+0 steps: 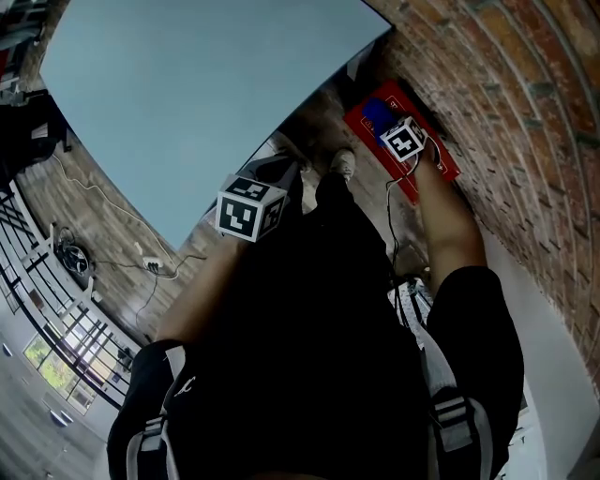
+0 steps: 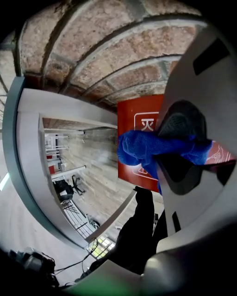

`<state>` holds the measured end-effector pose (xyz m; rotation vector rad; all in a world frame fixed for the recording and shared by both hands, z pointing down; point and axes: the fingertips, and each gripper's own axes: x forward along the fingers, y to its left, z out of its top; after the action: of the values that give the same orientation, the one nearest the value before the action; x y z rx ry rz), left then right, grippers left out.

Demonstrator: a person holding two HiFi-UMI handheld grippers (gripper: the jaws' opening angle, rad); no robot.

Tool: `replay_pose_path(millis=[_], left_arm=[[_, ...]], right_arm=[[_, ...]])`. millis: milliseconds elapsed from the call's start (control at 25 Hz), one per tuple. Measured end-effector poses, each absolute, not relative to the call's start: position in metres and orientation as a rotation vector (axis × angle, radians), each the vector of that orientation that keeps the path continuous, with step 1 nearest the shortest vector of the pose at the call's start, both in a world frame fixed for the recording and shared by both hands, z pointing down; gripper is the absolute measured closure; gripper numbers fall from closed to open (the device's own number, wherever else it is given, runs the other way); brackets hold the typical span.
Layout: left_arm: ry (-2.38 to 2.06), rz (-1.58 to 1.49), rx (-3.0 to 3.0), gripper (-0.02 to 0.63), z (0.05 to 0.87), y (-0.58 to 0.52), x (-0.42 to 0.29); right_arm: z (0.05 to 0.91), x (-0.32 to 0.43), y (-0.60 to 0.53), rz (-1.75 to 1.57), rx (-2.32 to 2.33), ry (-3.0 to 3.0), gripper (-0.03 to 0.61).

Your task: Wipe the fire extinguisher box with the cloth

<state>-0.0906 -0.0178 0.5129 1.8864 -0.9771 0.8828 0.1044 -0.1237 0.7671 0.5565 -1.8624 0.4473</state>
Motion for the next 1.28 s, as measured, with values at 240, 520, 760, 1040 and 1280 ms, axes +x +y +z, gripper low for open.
replay_pose_path(millis=[240, 520, 760, 1040, 1280], left_arm=[[-0.98, 0.89, 1.889, 0.603, 0.513, -0.013, -0.093], [-0.995, 0.883, 1.893, 0.603, 0.512, -0.009, -0.1], [-0.978, 0.886, 1.895, 0.603, 0.513, -0.008, -0.103], [-0.965, 0.89, 1.904, 0.603, 0.514, -0.007, -0.105], [-0.957, 0.894, 1.904, 0.603, 0.511, -0.004, -0.117]], right_arm=[[0.762, 0.147, -0.162, 0.487, 0.79, -1.716, 0.495], [0.759, 0.161, -0.166, 0.494, 0.903, -1.648, 0.495], [0.76, 0.152, -0.15, 0.591, 0.916, -1.679, 0.495], [0.767, 0.127, -0.095, 0.642, 0.889, -1.716, 0.495], [0.769, 0.092, -0.046, 0.619, 0.83, -1.748, 0.495]])
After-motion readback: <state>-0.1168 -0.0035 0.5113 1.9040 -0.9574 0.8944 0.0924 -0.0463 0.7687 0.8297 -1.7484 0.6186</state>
